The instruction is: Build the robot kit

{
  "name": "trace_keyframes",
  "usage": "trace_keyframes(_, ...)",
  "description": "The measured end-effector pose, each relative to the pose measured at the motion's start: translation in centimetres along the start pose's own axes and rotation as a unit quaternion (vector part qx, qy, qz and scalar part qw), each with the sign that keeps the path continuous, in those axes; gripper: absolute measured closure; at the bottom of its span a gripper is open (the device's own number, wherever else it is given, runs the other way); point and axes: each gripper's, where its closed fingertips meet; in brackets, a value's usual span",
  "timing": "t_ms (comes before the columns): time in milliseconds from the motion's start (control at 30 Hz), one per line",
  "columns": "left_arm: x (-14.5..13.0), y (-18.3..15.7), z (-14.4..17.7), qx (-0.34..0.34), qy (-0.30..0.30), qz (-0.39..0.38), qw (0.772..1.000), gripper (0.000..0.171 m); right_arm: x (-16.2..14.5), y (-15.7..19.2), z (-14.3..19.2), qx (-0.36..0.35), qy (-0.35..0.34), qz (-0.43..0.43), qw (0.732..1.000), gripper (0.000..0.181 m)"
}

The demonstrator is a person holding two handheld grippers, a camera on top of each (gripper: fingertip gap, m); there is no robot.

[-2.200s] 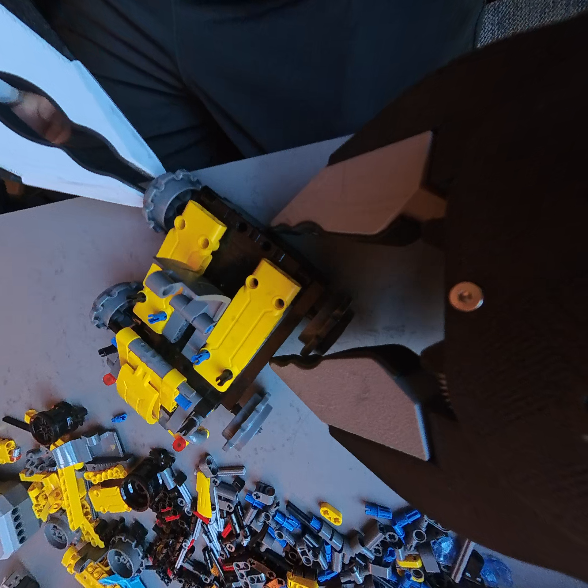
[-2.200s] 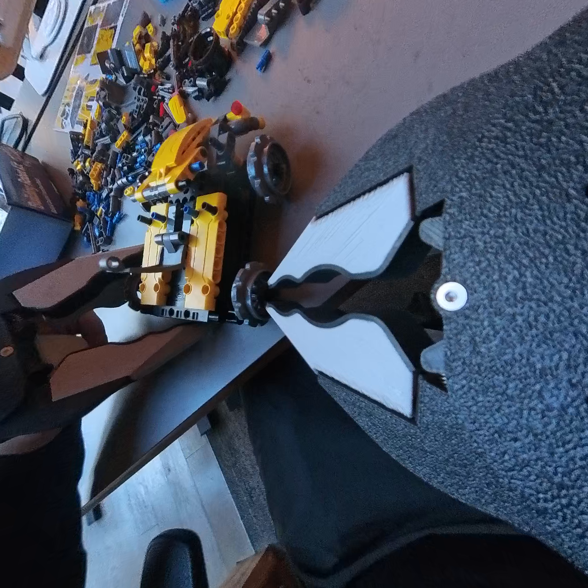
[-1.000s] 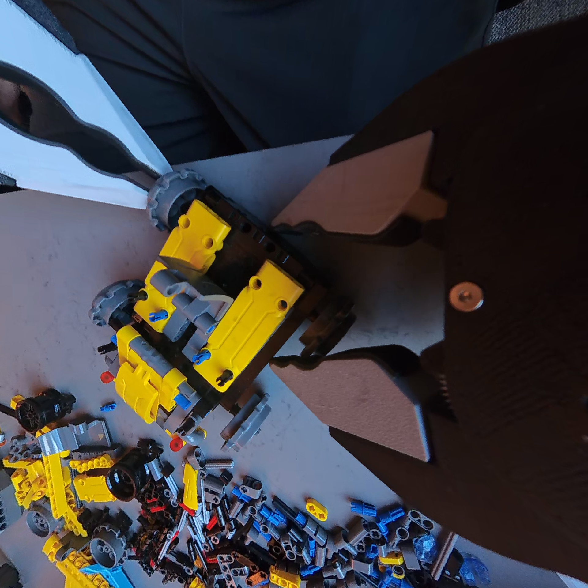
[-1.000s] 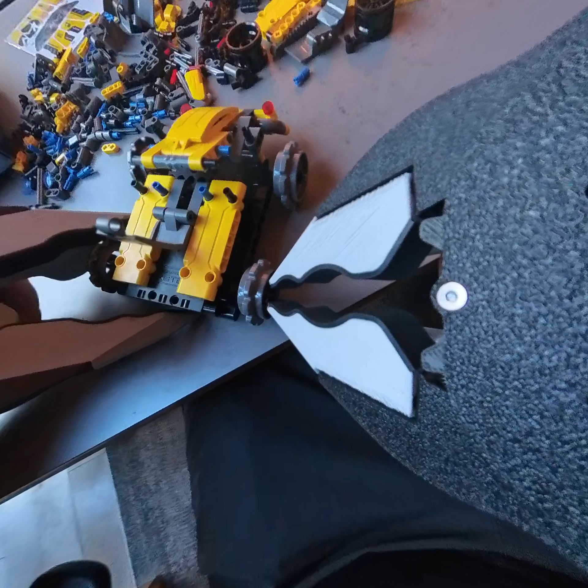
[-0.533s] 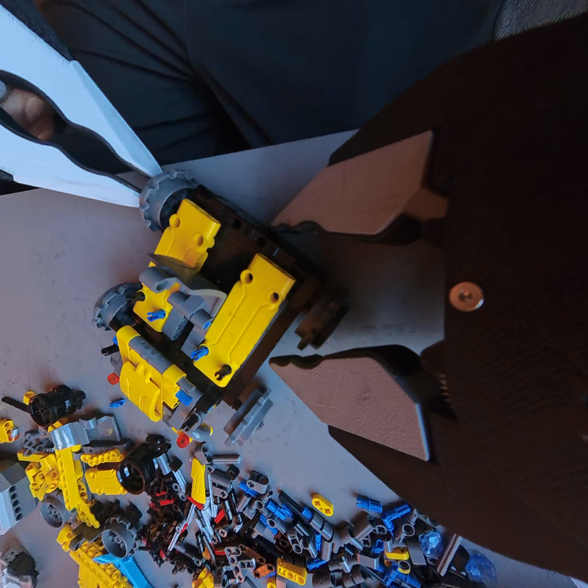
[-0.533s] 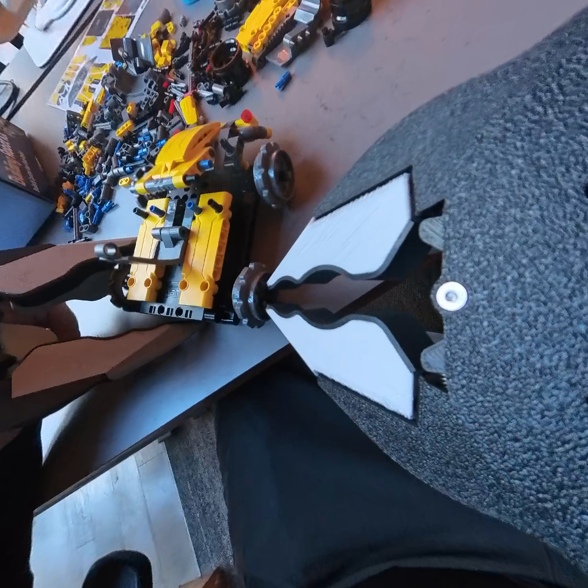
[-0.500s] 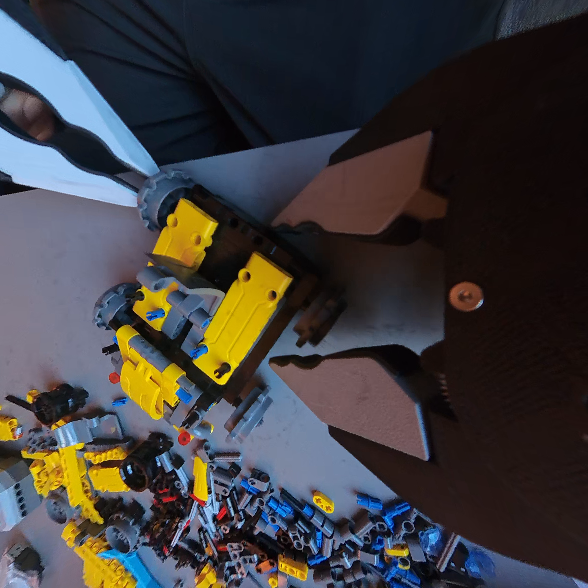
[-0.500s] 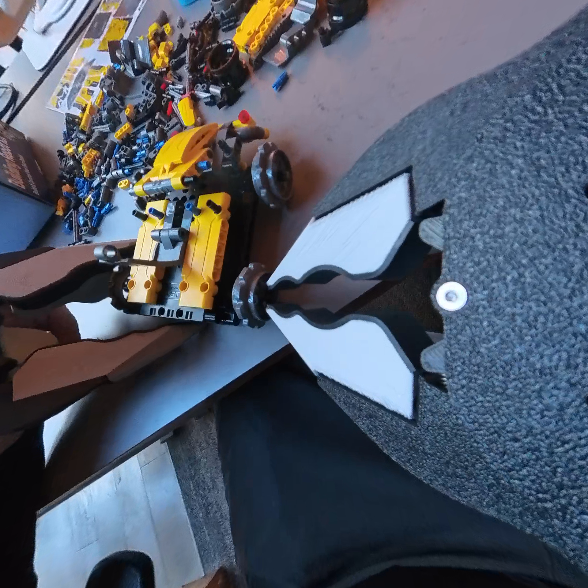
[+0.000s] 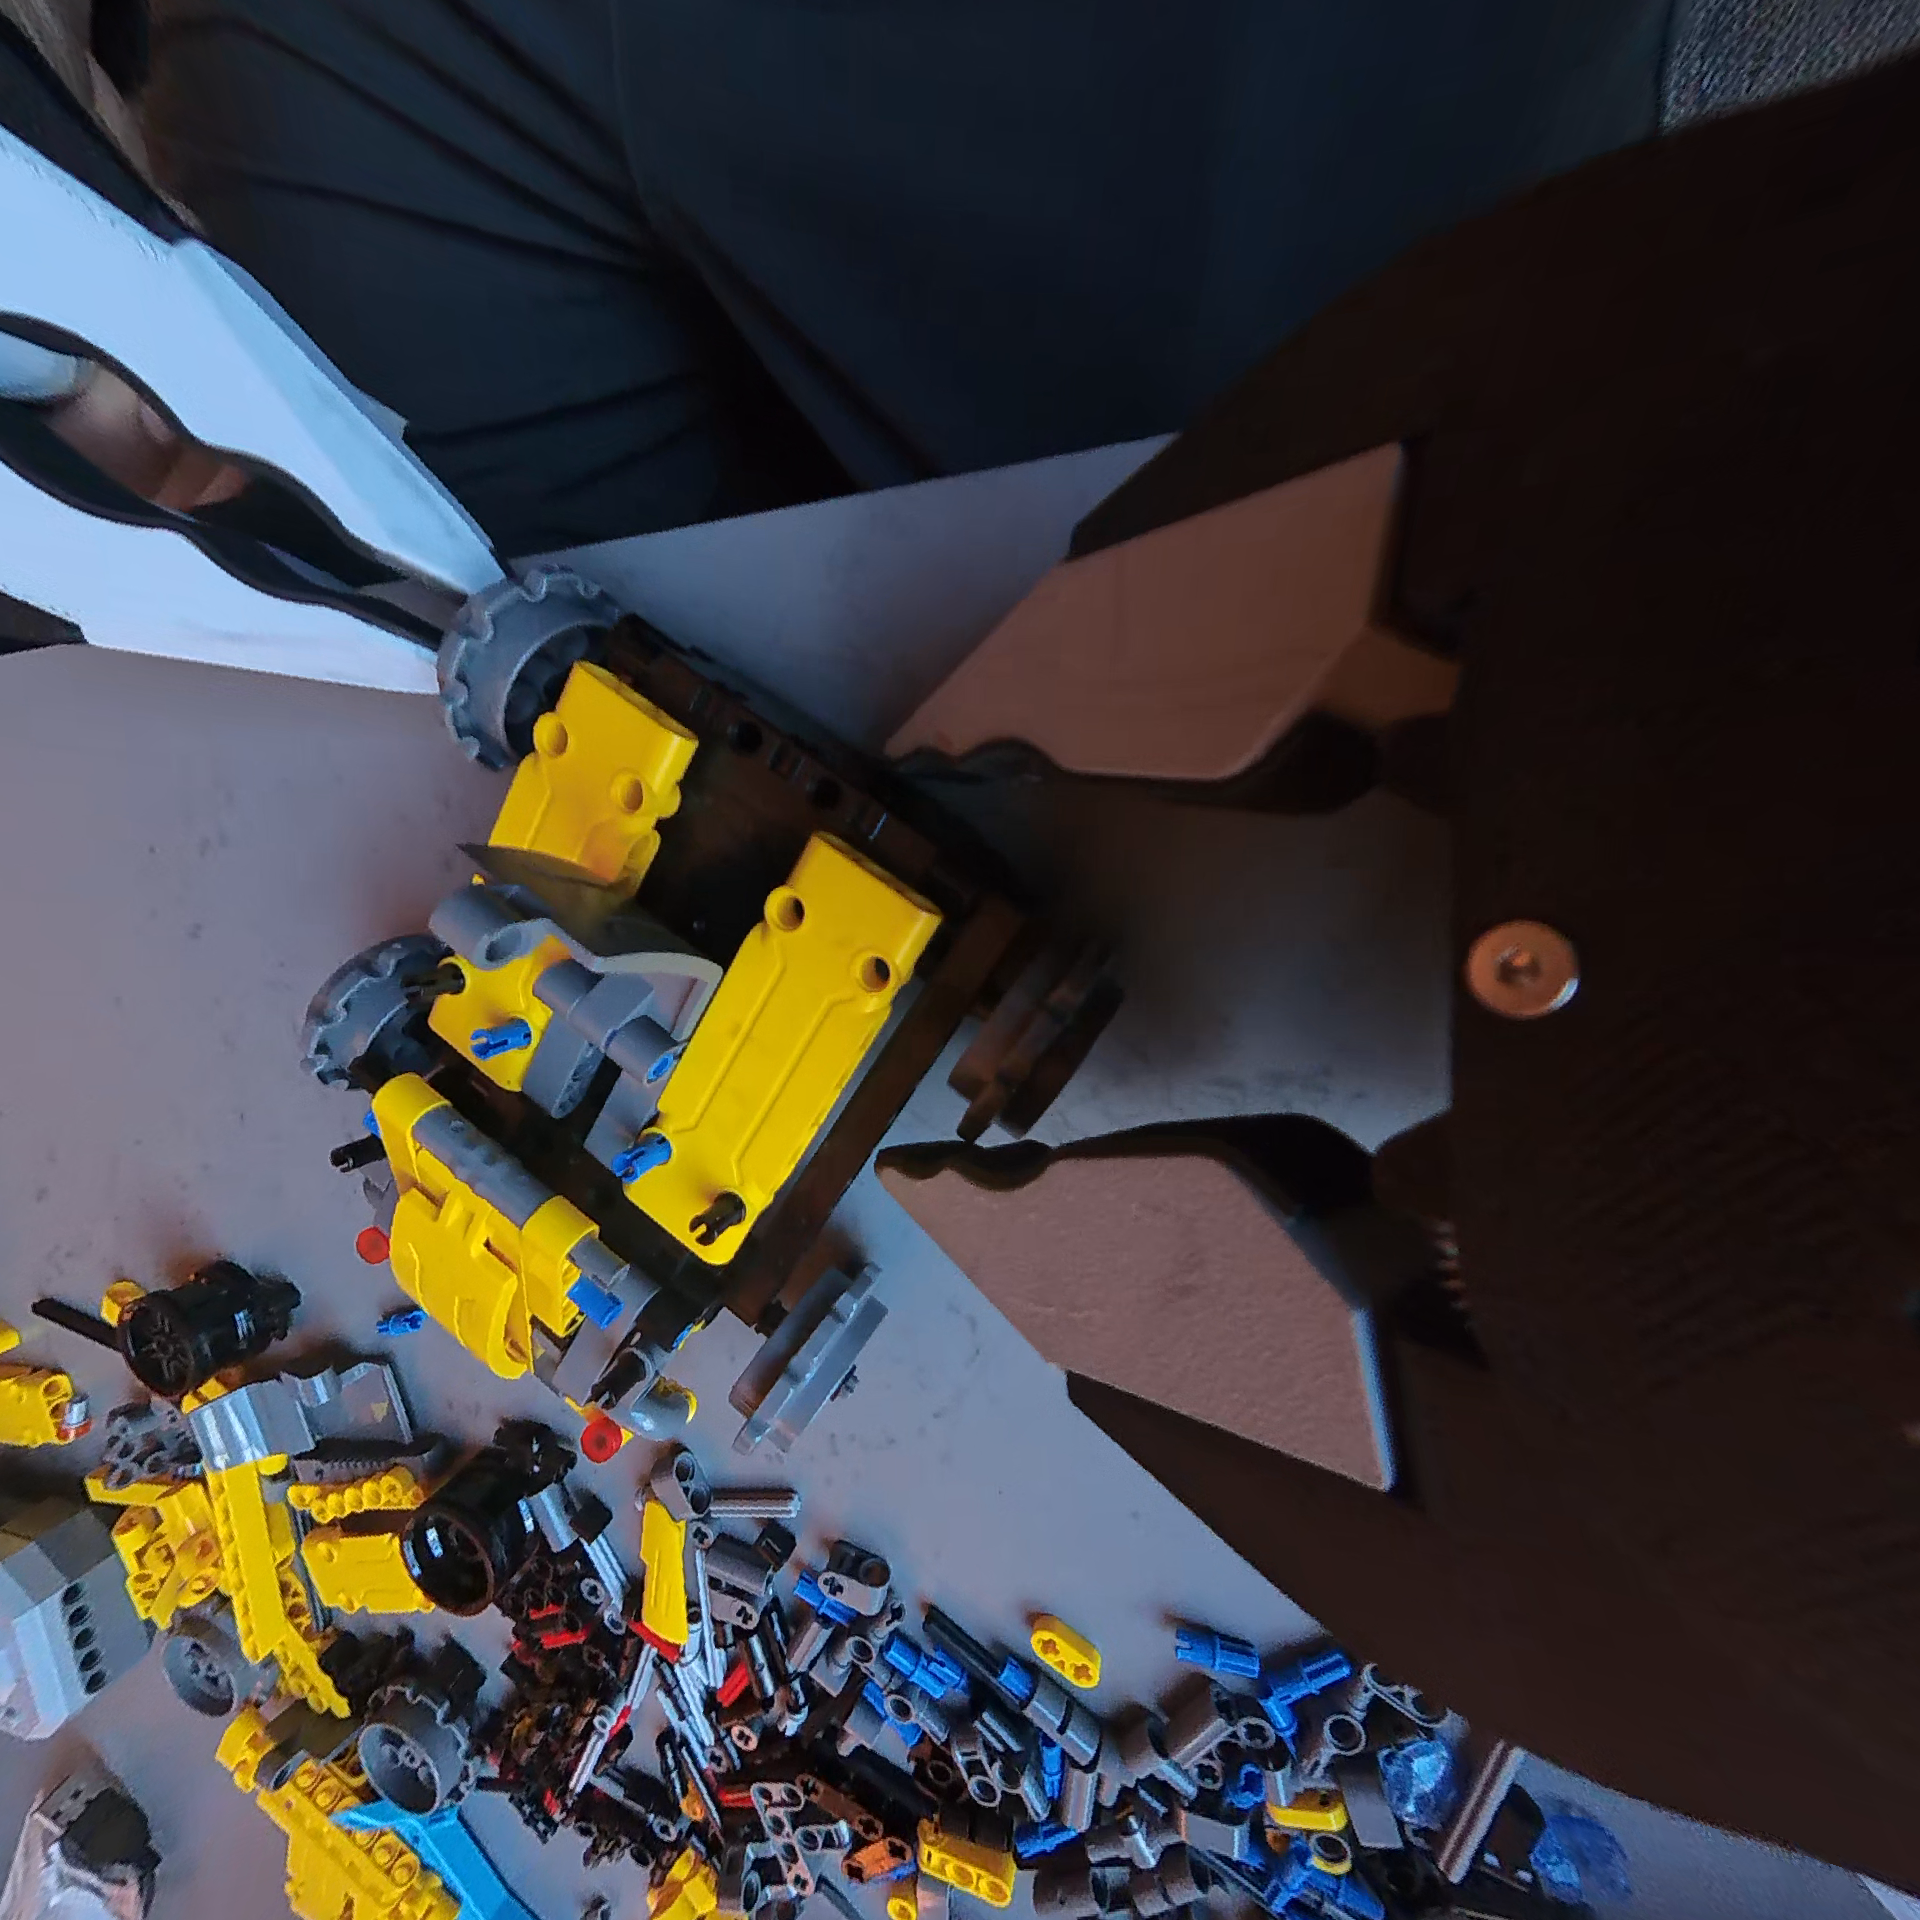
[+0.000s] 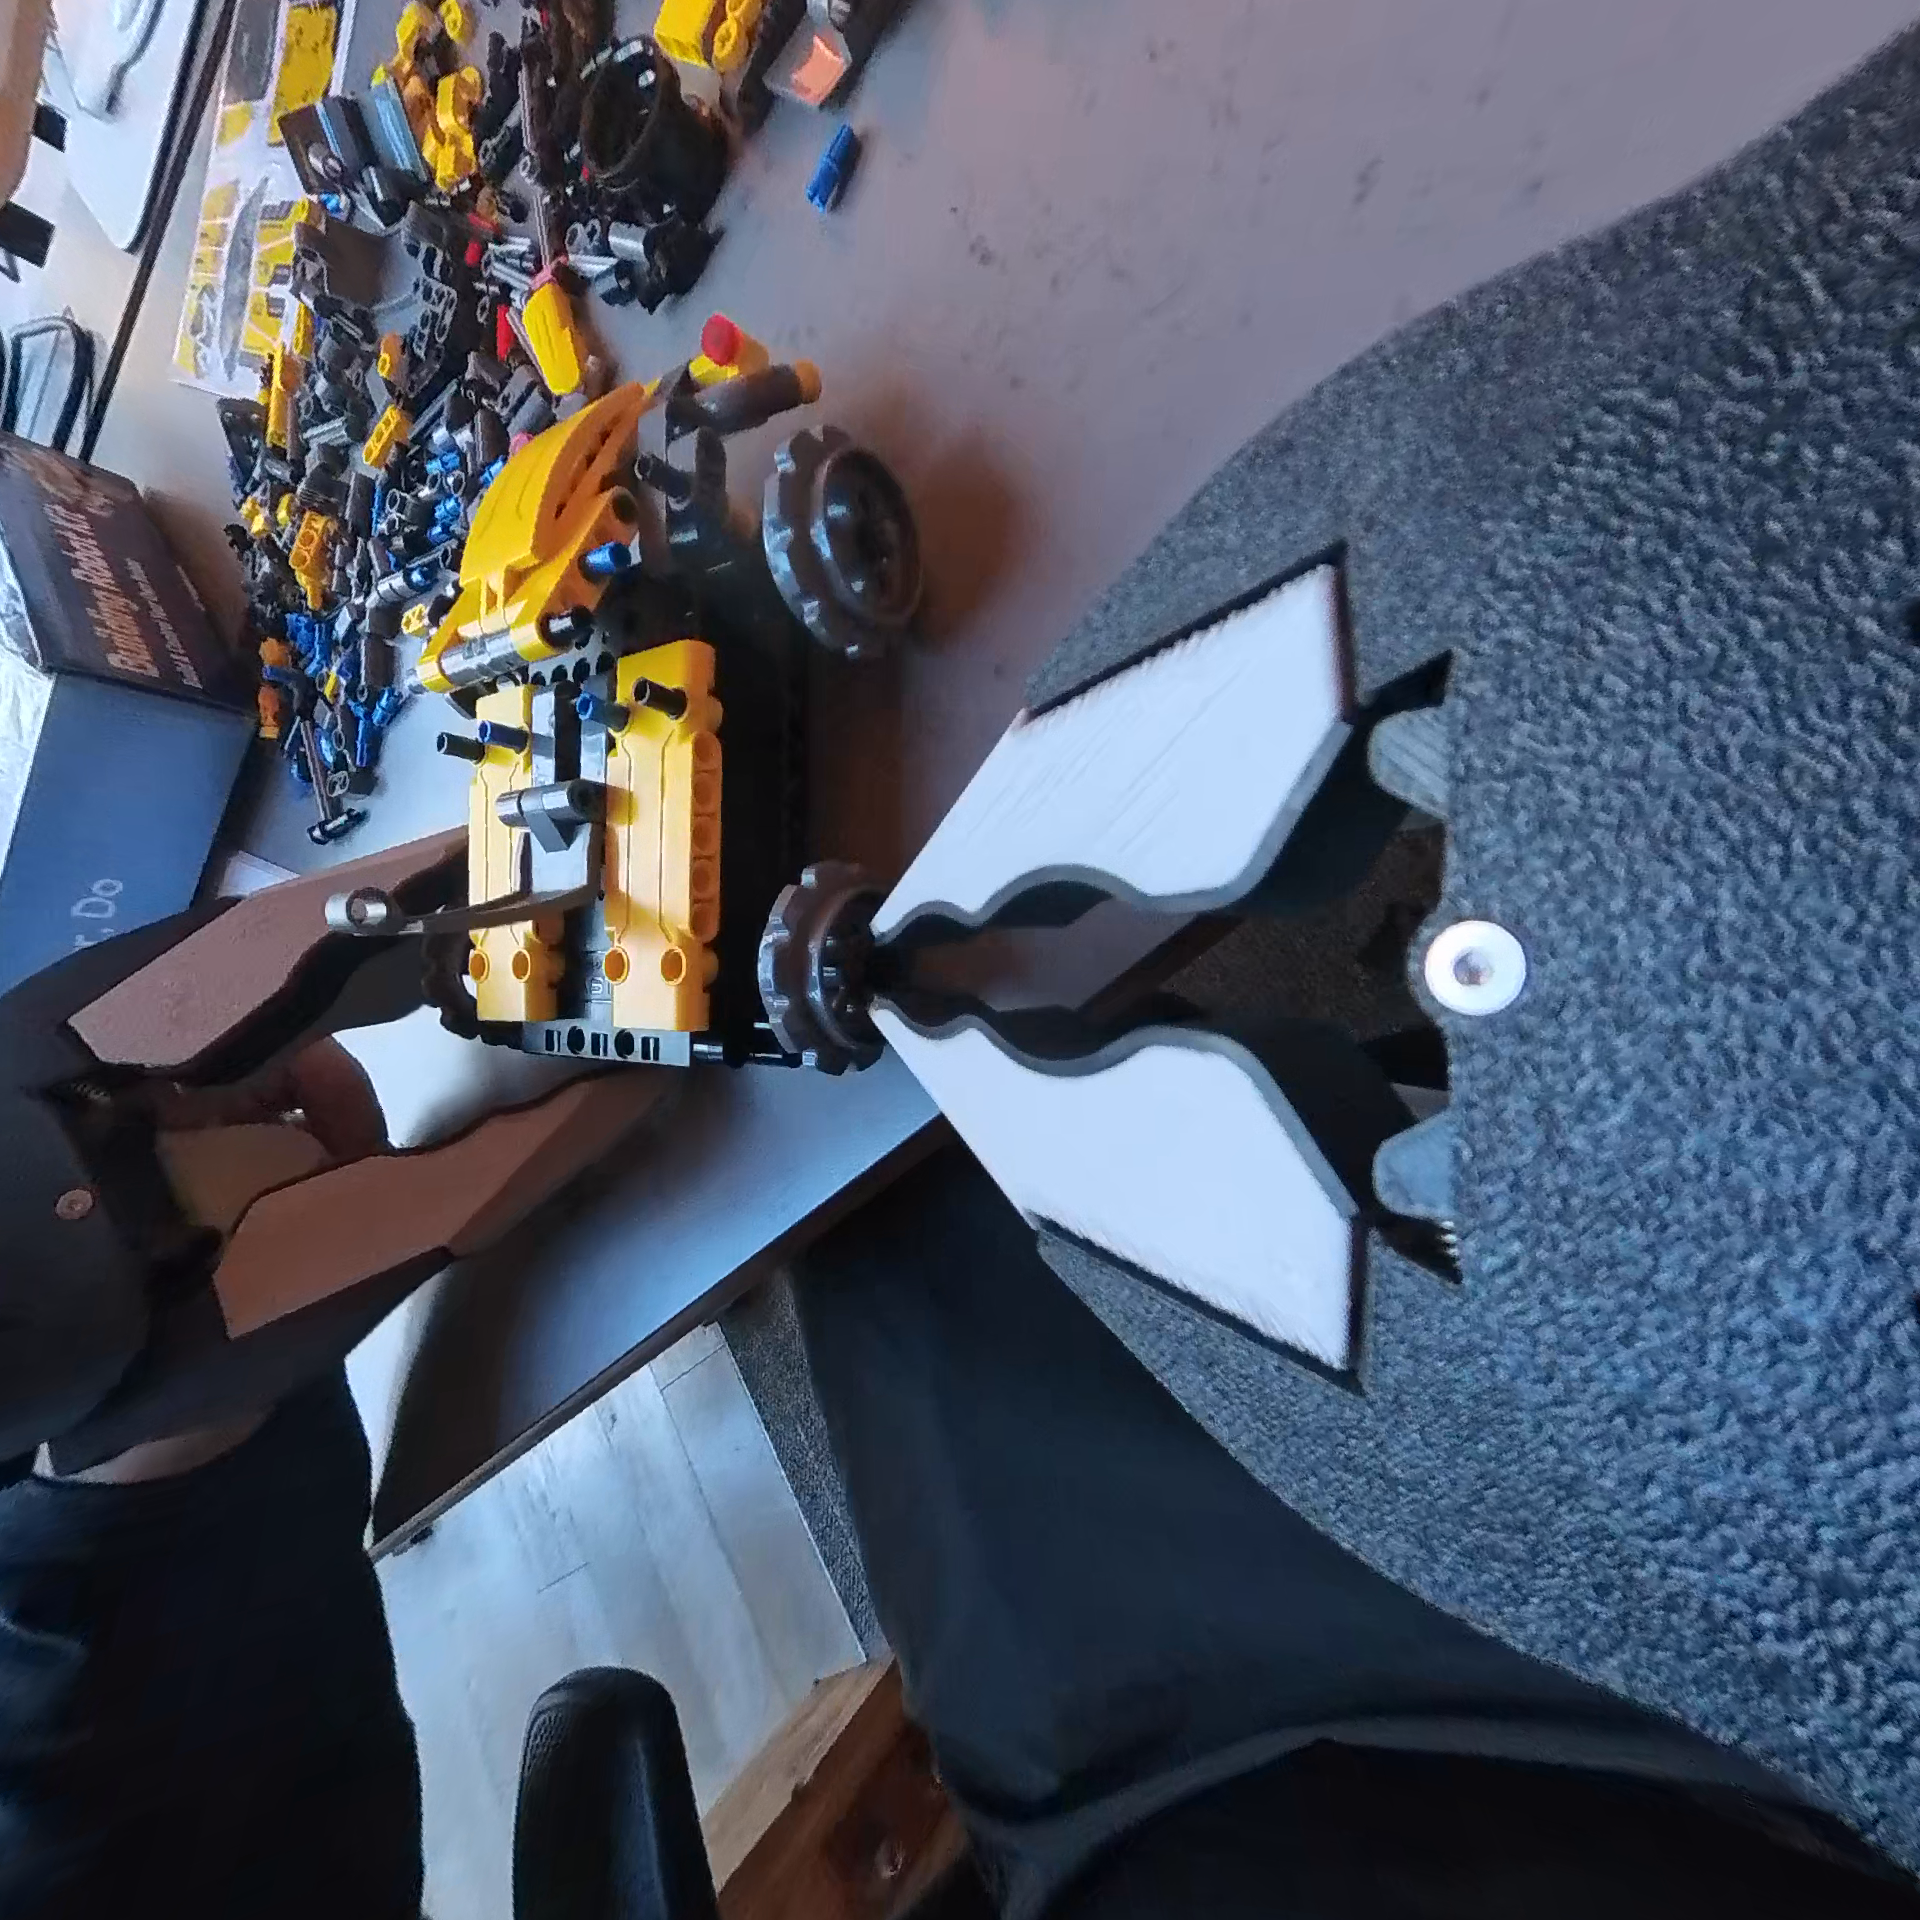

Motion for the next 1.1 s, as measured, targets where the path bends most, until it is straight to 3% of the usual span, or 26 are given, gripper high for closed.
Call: trace_keyframes(1100, -0.1, -0.19, -0.03, -0.019, 0.005, 0.011, 1.0, 0.108, -0.01, -0.13, 0.71, 0.013, -0.025, 0.01, 1.0, 0.181)
Point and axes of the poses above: each gripper's, where its closed fingertips meet, z back along the fingers, x out of its top, y = z × x across the jaws, and after that the axes turned 7 degrees about x, right-handed
